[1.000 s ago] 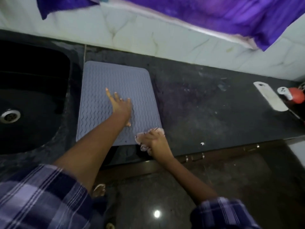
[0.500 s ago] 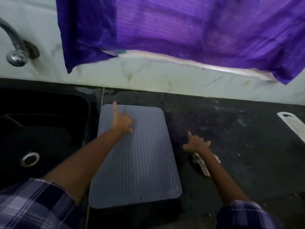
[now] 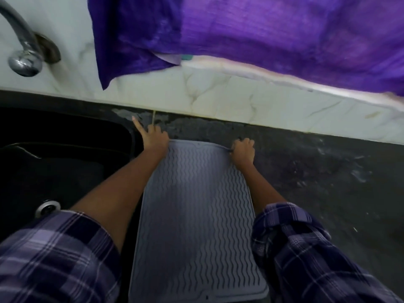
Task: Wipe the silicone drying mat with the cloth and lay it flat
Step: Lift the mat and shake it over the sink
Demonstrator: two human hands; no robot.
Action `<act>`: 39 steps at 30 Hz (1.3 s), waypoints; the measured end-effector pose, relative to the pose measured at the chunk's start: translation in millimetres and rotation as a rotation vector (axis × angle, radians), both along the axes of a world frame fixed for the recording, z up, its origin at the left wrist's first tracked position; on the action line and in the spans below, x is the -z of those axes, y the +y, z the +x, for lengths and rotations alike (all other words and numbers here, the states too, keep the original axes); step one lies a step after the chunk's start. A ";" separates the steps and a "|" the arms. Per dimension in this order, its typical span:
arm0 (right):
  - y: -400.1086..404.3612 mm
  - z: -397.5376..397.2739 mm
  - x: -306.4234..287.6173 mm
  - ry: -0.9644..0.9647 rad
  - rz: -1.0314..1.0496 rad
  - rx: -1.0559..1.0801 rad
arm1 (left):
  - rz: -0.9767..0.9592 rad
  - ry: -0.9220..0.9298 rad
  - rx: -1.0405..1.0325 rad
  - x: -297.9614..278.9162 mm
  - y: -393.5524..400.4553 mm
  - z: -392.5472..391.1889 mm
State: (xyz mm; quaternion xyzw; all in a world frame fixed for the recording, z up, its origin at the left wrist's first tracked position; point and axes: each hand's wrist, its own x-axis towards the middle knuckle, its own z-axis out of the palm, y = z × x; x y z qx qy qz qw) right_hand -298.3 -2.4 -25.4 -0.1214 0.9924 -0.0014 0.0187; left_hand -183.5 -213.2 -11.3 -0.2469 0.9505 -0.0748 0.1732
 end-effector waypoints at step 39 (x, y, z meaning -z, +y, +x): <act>-238.5 318.4 -301.0 0.251 -0.847 -0.538 | 0.017 0.840 -0.381 -310.1 -194.6 395.6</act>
